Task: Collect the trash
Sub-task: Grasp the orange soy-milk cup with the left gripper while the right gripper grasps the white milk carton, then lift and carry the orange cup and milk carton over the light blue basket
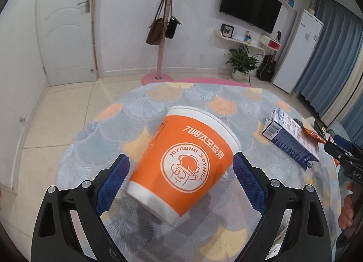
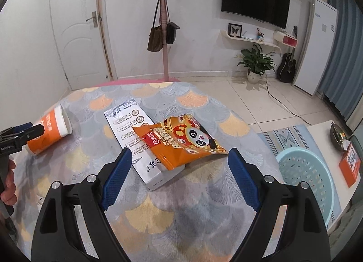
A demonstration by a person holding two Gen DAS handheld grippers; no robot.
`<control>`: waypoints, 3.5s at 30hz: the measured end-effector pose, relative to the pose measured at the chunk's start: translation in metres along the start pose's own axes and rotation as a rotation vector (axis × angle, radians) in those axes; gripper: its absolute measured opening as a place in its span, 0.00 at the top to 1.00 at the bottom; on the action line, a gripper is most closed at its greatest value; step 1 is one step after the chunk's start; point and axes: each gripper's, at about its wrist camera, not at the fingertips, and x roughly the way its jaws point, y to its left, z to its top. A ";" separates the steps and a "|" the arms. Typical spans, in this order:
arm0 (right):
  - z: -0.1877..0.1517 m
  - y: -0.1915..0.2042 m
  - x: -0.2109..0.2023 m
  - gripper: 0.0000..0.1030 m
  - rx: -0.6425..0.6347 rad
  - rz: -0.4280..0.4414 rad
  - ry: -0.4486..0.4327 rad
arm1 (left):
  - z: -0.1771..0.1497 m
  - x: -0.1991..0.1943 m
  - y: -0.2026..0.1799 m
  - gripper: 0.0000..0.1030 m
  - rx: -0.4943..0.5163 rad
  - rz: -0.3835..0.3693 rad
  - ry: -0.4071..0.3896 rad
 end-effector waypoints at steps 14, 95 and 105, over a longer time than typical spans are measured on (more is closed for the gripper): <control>0.005 -0.002 0.029 0.59 0.019 0.071 0.040 | -0.017 0.006 -0.011 0.19 0.036 -0.011 0.000; -0.060 0.024 -0.064 0.51 -0.013 0.079 0.070 | -0.016 -0.050 -0.021 0.27 0.021 -0.003 -0.035; -0.070 0.003 -0.075 0.51 0.044 0.084 0.062 | -0.020 0.017 -0.035 0.33 0.072 0.022 0.154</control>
